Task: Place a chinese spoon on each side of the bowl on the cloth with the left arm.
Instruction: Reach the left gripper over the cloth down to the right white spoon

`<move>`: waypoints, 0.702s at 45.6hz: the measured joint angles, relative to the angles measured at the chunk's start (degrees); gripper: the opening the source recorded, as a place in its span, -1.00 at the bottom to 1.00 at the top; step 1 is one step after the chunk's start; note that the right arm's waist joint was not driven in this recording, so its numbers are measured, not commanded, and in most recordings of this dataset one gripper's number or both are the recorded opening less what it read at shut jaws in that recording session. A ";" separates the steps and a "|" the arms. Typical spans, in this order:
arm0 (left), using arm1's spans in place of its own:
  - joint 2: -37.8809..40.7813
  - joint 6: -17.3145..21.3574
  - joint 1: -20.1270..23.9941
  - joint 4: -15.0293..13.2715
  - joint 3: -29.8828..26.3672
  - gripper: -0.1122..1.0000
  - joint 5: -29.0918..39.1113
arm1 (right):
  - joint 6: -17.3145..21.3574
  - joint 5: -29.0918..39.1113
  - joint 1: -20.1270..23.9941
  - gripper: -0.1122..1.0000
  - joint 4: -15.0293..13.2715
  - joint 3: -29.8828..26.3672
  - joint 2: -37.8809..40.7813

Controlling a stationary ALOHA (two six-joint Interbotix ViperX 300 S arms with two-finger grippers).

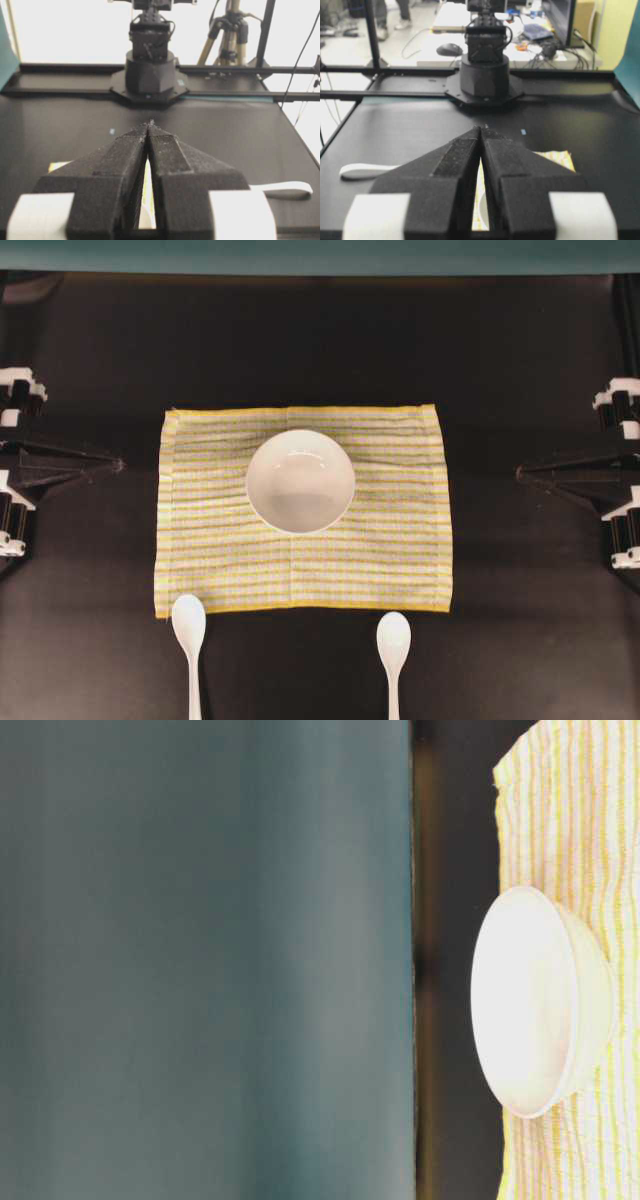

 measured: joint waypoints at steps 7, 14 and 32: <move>10.37 -24.52 -6.50 1.85 -3.87 -0.80 3.52 | -0.09 1.93 0.00 -0.81 0.00 0.18 0.00; 17.75 -36.47 -6.77 1.93 -6.15 -0.80 3.60 | 0.00 4.92 0.00 -0.81 0.00 0.35 0.00; 35.86 -40.69 -8.88 1.93 -17.14 -0.80 5.54 | 0.00 7.38 0.00 -0.81 0.00 0.35 -0.26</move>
